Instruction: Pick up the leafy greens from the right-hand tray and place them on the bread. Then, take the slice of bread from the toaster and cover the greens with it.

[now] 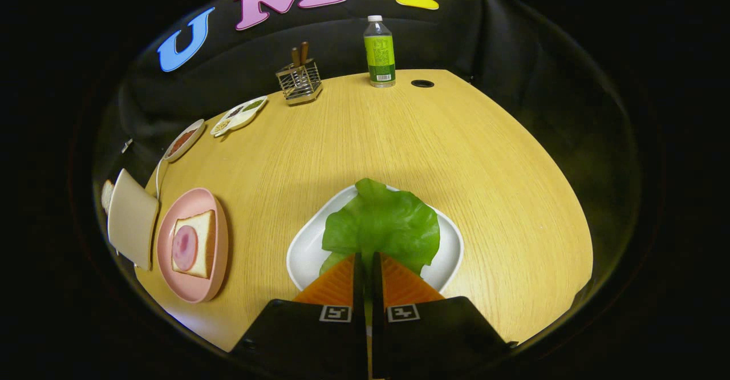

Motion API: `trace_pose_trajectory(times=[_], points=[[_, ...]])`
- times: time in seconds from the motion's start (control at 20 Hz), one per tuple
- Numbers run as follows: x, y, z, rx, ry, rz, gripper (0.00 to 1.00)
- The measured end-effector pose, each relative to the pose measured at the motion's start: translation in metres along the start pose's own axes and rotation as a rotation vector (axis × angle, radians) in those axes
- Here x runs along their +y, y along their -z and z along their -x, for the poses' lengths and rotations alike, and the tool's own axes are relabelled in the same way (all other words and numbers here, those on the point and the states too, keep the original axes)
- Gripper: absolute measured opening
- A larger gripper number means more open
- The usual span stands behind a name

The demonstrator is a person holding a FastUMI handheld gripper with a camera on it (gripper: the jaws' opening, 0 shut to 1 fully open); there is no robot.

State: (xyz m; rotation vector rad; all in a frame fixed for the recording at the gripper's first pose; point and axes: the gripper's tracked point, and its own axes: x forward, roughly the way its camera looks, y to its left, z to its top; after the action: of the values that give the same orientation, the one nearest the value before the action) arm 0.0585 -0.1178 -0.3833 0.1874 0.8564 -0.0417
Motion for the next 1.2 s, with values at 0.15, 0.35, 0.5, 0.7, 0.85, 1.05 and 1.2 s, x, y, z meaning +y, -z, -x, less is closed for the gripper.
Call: trace_pose_trajectory(times=[0.15, 0.35, 0.5, 0.7, 0.85, 1.05, 1.2], points=[[0.000, -0.008, 0.003, 0.007, -0.017, -0.029, 0.05], [0.007, -0.028, 0.026, -0.031, -0.029, -0.016, 0.05], [0.019, -0.042, 0.048, -0.065, -0.046, -0.016, 0.05], [0.048, -0.055, 0.073, -0.087, -0.075, -0.012, 0.05], [0.081, -0.065, 0.089, -0.106, -0.109, 0.014, 0.05], [0.135, -0.064, 0.099, -0.107, -0.149, 0.067, 0.05], [0.178, -0.054, 0.097, -0.103, -0.178, 0.113, 0.05]])
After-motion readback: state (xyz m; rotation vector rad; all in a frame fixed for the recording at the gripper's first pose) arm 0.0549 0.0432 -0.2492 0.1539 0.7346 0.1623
